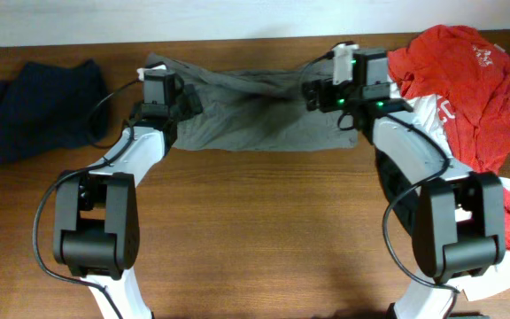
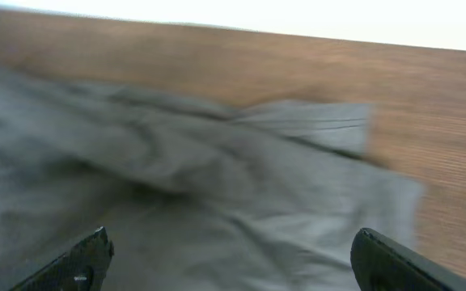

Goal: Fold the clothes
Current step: 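Lay the folded edge down at the top and release both grippers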

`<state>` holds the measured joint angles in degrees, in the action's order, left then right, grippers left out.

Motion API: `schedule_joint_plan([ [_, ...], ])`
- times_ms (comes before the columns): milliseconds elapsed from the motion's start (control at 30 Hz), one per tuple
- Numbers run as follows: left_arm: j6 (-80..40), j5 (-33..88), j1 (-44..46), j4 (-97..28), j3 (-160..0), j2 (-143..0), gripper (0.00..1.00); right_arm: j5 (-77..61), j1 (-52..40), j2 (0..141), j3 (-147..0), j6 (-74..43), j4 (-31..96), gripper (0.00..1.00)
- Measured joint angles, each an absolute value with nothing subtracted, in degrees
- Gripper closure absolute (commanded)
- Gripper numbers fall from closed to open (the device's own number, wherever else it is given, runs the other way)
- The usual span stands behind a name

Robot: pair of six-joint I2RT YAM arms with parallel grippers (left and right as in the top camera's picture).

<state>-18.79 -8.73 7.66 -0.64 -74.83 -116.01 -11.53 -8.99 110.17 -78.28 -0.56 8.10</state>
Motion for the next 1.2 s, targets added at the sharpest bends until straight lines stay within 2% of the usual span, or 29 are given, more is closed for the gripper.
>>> schedule_joint_plan([
  [167,-13.21,-7.88,9.17,2.02,-74.83,-116.01,0.02,-11.44,-11.31,110.17,-78.28,0.89,9.93,0.01],
  [500,-4.25,-0.99,10.76,6.83,-74.83,-118.65,0.04,-10.59,-8.62,110.17,-78.28,-0.21,13.54,0.01],
  [700,-2.98,1.85,10.83,20.49,-74.63,-123.42,0.04,-10.59,-7.88,110.17,-78.28,-0.25,16.38,0.01],
  [867,-3.07,-0.6,10.87,31.97,-75.5,-125.29,0.03,-10.61,-7.88,110.15,-78.28,-0.67,17.39,0.02],
  [1000,-3.25,-2.92,10.87,30.15,-81.43,-125.29,0.03,-10.61,-7.88,110.15,-78.28,-1.5,17.39,0.01],
  [1200,-4.38,-4.1,10.87,13.8,-89.08,-125.29,0.03,-10.61,-7.88,110.15,-78.28,-1.56,15.94,0.01],
])
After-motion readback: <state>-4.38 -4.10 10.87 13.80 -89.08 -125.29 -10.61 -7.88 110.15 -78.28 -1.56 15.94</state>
